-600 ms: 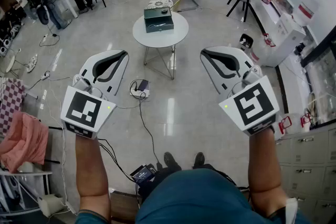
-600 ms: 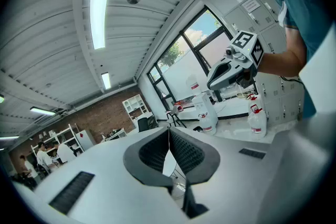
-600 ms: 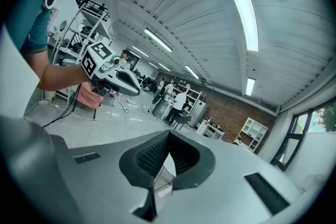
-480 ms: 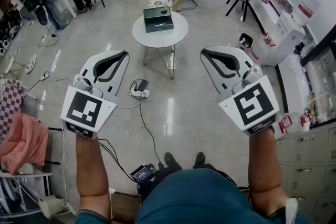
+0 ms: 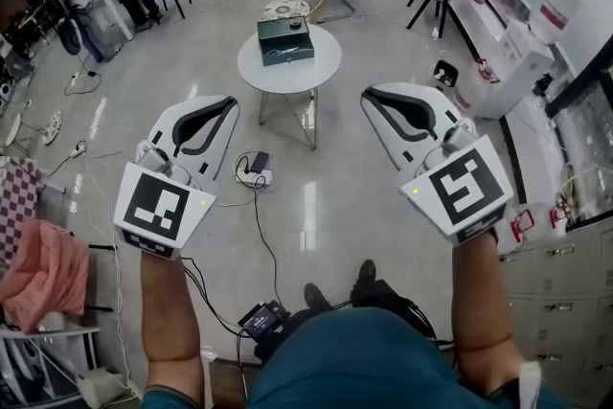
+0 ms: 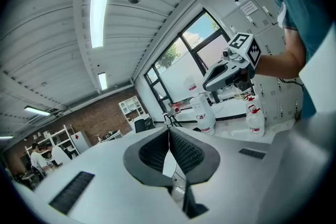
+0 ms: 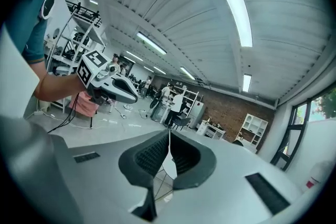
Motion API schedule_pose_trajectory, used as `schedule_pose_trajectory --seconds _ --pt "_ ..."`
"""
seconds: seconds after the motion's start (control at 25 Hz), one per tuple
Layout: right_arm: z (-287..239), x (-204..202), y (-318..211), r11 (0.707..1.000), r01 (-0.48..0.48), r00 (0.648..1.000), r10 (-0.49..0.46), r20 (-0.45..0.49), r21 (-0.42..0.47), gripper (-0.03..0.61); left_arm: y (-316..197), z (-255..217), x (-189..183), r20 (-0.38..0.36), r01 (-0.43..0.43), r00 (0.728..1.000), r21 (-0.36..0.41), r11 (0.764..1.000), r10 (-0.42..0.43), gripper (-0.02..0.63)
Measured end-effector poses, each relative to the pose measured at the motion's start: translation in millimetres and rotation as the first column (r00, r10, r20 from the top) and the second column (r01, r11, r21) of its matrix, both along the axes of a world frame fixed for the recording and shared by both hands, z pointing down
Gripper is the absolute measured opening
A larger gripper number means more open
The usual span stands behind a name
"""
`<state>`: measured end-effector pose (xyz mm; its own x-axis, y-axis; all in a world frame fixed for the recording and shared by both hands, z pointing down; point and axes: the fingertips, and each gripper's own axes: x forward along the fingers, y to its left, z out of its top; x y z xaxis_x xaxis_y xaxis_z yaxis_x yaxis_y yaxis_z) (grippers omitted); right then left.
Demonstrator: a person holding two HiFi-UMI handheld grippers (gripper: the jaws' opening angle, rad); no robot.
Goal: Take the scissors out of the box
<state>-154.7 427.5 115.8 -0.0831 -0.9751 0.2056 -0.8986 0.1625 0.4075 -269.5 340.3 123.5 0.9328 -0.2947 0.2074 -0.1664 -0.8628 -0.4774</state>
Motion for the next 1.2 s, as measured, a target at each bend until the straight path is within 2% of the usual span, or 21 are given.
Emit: schedule_pose_trajectory --seconds 0.32,0.48,0.84,1.2 --pt "8.6 37.2 -48.2 1.000 0.029 0.999 -0.029 0.028 -0.002 0.037 -34.5 11.2 23.0 0.032 0.051 0.998 -0.002 0.999 -0.051 0.021" --pt "12.1 61.8 -82.6 0.997 0.079 0.997 -0.079 0.023 0.006 0.037 -59.1 7.5 38.2 0.033 0.105 0.994 -0.007 0.994 -0.104 0.021" --pt "26.0 136.4 -138.9 0.989 0.145 0.988 -0.143 0.062 -0.019 0.037 -107.0 17.3 104.7 0.053 0.193 0.980 -0.031 0.981 -0.191 0.021" --pt "37.8 211.2 -171.3 0.982 0.190 0.979 -0.188 0.082 -0.018 0.037 -132.8 23.6 179.9 0.066 0.226 0.973 -0.045 0.973 -0.223 0.021"
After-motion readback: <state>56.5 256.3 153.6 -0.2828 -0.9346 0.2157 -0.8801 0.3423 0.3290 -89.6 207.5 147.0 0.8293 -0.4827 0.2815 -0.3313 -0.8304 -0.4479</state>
